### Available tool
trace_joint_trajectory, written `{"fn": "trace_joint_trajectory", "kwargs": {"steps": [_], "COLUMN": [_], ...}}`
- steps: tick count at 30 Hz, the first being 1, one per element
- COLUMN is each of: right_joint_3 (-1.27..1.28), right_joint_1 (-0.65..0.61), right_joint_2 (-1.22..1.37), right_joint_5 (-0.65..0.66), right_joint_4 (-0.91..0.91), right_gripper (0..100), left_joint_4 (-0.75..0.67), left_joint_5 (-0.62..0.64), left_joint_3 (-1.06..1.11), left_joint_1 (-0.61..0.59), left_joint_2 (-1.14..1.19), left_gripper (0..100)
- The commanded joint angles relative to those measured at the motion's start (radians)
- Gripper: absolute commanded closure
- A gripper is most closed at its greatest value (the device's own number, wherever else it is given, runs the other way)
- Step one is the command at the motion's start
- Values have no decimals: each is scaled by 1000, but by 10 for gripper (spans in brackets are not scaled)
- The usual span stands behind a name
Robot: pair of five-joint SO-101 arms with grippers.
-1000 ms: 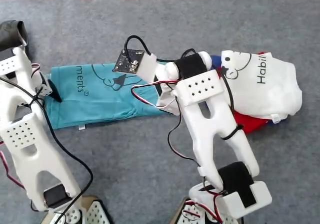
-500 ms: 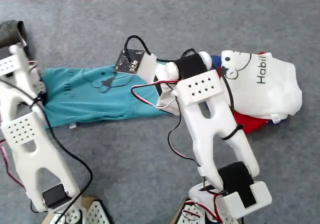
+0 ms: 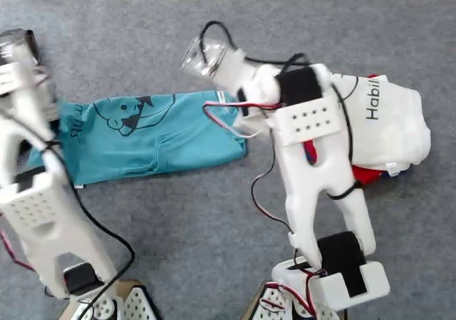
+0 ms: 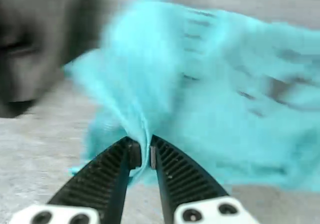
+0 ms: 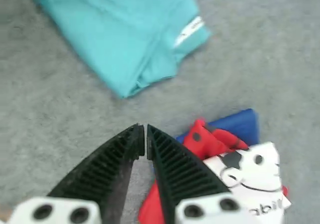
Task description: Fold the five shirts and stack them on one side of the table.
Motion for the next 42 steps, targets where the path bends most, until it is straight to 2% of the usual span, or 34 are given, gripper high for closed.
{"fn": "trace_joint_trajectory", "kwargs": {"steps": [1, 6, 15, 21, 27, 33, 42], "right_joint_3": [-76, -76, 59, 303, 522, 518, 427], "right_joint_1": [61, 180, 307, 362, 417, 483, 485], "right_joint_2": [-42, -58, -245, -403, -530, -521, -458], "right_joint_5": [18, 120, 209, 232, 227, 163, 91], "right_joint_4": [-3, 55, 71, -104, -282, -284, -278], "right_gripper": [975, 976, 976, 976, 974, 974, 974], "left_joint_4": [-2, -150, -341, -334, -308, -261, -161], "left_joint_5": [86, 180, 311, 368, 376, 377, 379], "left_joint_3": [82, 116, 39, -150, -229, -305, -414], "left_joint_1": [240, 466, 613, 719, 805, 862, 880], "left_joint_2": [-130, -129, -35, 52, 115, 170, 222], "left_gripper": [971, 971, 971, 971, 971, 971, 957]}}
